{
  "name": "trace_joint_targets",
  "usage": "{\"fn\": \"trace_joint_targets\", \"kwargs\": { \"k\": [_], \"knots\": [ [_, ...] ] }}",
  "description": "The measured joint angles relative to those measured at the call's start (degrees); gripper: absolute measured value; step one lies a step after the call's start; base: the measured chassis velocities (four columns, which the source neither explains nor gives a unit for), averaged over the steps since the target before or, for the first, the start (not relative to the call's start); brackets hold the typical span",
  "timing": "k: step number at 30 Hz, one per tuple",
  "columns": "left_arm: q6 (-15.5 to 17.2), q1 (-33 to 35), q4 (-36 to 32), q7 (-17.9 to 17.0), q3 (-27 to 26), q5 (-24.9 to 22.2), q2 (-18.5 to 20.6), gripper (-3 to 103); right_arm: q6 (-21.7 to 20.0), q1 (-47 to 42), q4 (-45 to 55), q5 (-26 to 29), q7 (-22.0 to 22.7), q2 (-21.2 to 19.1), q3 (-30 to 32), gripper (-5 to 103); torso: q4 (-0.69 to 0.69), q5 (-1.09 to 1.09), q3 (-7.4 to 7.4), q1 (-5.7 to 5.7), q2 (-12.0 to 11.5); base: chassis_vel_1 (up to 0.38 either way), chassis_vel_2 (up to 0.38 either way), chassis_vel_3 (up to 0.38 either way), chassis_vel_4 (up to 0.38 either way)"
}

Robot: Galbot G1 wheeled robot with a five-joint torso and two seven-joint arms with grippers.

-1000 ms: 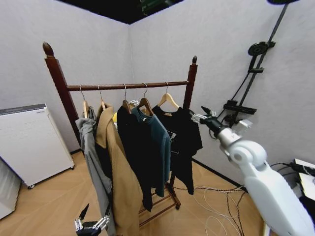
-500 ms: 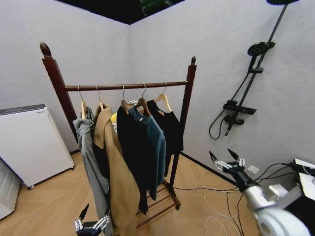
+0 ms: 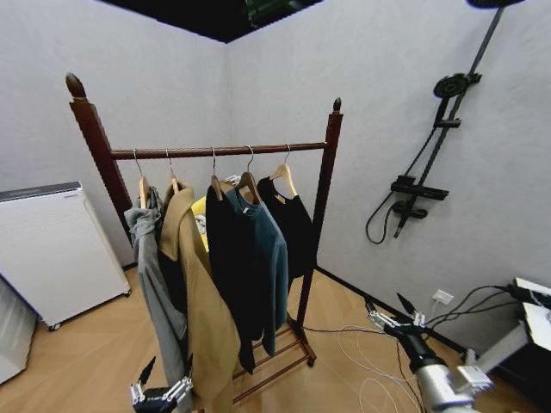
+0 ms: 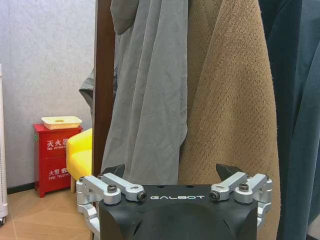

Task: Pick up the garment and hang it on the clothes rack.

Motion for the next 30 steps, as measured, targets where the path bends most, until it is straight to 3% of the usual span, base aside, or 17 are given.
{"fn": "trace_joint_targets", "kwargs": {
  "k": [3, 9, 30],
  "knots": [
    [0.00, 0.00, 0.00, 0.00, 0.00, 0.00, 0.00, 100, -2.96, -0.76, 3.21, 0.84, -0.30, -0.03, -1.31, 100, -0.01, 0.01, 0.00, 0.00, 0.00, 0.000, 0.000, 0.000, 0.000],
    [0.00, 0.00, 0.00, 0.00, 0.00, 0.00, 0.00, 100, -2.71, -2.96, 4.34, -0.64, -3.14, -0.19, -1.44, 100, -0.02, 0.01, 0.00, 0.00, 0.00, 0.000, 0.000, 0.000, 0.000],
    [0.00, 0.00, 0.00, 0.00, 0.00, 0.00, 0.00, 100, -2.41, -2.88, 4.10, -0.87, -3.47, -0.26, -1.39, 100, -0.01, 0.01, 0.00, 0.00, 0.00, 0.000, 0.000, 0.000, 0.000]
  ]
}}
